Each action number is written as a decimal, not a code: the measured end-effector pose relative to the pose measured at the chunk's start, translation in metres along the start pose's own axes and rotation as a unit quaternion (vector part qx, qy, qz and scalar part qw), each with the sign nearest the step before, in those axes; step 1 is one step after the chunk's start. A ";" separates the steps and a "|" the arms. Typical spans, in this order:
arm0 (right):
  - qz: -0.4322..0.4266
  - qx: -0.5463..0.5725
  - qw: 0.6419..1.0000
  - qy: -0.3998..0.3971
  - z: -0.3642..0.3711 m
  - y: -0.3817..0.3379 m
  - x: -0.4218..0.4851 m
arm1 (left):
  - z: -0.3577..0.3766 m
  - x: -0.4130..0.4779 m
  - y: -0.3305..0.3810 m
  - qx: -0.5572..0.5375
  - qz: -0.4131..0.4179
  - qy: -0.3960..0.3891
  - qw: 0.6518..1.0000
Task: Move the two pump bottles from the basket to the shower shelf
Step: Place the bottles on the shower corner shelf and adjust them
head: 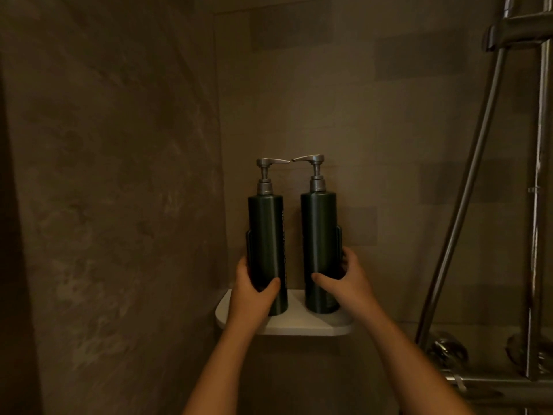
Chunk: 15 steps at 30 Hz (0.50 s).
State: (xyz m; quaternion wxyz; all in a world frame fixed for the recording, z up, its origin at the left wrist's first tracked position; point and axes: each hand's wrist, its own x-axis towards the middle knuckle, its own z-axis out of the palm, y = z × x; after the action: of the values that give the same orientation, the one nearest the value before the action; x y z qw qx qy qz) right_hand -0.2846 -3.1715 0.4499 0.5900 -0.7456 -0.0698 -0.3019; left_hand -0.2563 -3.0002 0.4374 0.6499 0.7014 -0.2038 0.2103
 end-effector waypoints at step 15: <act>-0.011 0.005 1.000 0.012 0.001 0.003 -0.002 | 0.001 -0.008 0.003 -0.010 -0.008 0.019 1.000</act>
State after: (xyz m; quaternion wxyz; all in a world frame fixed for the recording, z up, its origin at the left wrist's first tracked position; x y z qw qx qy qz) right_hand -0.2846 -3.1706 0.4463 0.5910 -0.7382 -0.0717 -0.3171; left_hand -0.2647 -3.0013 0.4355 0.6626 0.6920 -0.1881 0.2162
